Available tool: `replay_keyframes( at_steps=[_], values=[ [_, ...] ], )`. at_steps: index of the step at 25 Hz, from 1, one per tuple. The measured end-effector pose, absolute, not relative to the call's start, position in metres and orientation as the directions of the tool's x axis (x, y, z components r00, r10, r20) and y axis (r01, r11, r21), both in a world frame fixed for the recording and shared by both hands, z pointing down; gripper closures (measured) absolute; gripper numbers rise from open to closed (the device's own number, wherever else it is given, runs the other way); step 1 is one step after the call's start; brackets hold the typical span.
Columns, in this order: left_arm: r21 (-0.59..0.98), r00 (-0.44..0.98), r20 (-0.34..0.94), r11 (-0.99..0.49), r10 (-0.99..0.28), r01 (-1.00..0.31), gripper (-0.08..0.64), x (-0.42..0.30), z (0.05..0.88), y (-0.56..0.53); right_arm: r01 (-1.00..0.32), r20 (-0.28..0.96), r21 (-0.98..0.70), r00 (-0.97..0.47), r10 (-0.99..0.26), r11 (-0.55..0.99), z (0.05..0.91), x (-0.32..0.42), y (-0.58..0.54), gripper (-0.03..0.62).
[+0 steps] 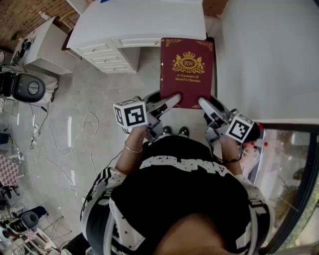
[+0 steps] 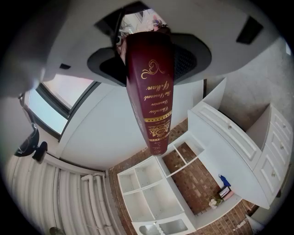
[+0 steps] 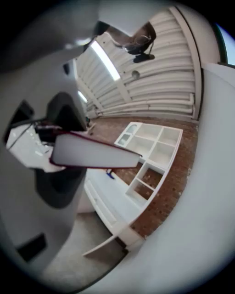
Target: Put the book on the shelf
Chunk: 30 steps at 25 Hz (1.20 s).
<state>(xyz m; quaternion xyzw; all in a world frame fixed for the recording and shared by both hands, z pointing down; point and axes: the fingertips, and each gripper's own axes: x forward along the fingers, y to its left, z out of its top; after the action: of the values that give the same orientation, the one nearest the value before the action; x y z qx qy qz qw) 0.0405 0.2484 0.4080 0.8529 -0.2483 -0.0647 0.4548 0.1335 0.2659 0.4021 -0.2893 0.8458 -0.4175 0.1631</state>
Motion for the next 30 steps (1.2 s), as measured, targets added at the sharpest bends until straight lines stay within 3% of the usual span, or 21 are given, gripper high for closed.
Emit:
replay_keyframes(
  at_steps=[30],
  values=[
    [0.804,0.862,0.135,-0.454,-0.488,-0.383,0.242,0.0403,0.4102,0.2469,-0.335,-0.042,-0.82,-0.773,-0.633,0.463,0.4084,0.1343,0.2643,0.328]
  ],
)
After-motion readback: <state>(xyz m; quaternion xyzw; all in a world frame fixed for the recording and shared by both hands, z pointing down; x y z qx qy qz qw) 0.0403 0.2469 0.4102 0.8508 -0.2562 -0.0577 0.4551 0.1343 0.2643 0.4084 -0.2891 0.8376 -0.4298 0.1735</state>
